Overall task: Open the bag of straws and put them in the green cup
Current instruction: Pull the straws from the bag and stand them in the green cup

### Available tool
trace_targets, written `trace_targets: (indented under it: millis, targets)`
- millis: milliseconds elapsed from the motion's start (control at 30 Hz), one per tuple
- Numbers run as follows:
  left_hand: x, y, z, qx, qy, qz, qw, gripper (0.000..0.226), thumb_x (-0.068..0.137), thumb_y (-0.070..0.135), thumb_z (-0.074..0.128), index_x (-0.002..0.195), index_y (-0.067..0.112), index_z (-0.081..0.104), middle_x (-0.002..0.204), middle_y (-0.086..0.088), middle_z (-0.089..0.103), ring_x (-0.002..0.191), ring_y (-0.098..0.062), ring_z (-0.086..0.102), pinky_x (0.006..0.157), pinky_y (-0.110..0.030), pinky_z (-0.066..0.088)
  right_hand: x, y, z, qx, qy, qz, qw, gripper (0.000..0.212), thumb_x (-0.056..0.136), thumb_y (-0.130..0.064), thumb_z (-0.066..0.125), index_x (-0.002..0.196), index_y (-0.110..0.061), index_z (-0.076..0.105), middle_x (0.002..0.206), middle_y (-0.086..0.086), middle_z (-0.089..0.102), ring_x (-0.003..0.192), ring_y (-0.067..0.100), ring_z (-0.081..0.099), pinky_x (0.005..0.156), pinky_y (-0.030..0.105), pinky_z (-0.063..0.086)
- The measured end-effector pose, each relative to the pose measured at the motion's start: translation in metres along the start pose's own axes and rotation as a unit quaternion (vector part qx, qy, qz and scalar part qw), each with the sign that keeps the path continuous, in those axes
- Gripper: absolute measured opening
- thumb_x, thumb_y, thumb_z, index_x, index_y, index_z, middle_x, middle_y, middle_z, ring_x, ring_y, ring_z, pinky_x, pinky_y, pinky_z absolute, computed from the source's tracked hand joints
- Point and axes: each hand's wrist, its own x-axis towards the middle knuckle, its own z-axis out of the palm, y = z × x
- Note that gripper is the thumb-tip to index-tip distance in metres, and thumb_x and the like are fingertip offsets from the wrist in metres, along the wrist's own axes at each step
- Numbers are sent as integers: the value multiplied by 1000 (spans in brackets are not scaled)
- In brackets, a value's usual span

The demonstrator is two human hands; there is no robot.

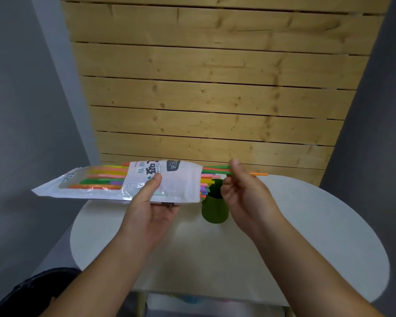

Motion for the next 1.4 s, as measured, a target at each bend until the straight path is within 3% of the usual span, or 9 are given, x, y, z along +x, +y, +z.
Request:
trace_targets:
  millis: [67,167,300,433,567,733,1067,1333,1400]
  targets:
    - [2,-4,0,3,-2,-4,1000,27,94,12,65,119,23,64,109,-4,79,95,-21,77,80,-40,63,2,4,2,-20,8,-13,1000,18,89,-17,71,95,-3,61,66,5,50,52,8,50,51,16,48]
    - [6,-10,0,-5,7,-7,1000,28,94,12,65,119,23,64,114,-6,78,101,-24,76,94,-45,58,6,0,2,-32,41,-39,998,18,95,-18,65,98,1,64,68,5,52,52,8,51,54,17,48]
    - [15,-12,-2,-47,10,-4,999,39,92,12,68,129,21,59,120,-9,76,111,-30,72,106,-51,49,11,-6,1,-213,92,-142,962,26,97,-34,60,93,-12,71,69,1,60,61,9,57,69,26,56]
    - [19,-15,-1,-72,16,-4,997,38,93,13,68,129,19,58,117,-9,76,108,-29,73,103,-50,52,18,-18,8,-225,91,-186,952,24,98,-33,59,92,-12,69,70,2,60,63,11,57,71,27,55]
    - [26,-7,-6,-88,33,-2,996,33,94,12,67,126,16,60,113,-10,78,104,-27,75,90,-47,59,24,-35,4,-215,94,-215,948,22,98,-31,60,90,-11,67,69,2,57,61,11,54,70,27,52]
    - [37,4,-17,-90,58,8,994,32,93,11,69,124,14,62,110,-11,78,105,-28,74,101,-50,53,31,-57,-13,-196,108,-223,949,19,98,-27,61,86,-11,61,71,3,54,60,12,52,68,27,50]
    - [49,1,-34,-76,99,4,992,27,92,12,70,118,16,62,104,-9,79,97,-25,77,92,-50,58,33,-93,-52,-199,169,-212,942,19,99,-20,59,82,-12,60,75,4,55,58,13,51,55,23,48]
    - [47,-8,-31,-67,95,-4,993,34,91,11,71,124,17,60,107,-10,79,98,-26,76,94,-49,57,34,-114,-69,-279,196,-200,918,18,97,-24,62,96,-5,63,76,4,55,58,12,52,52,22,50]
    - [45,-9,-29,-58,90,-3,994,36,91,11,70,125,17,60,107,-9,79,97,-25,77,95,-49,57,34,-116,-68,-312,197,-205,906,18,97,-24,61,91,-7,64,74,5,54,58,12,52,55,24,51]
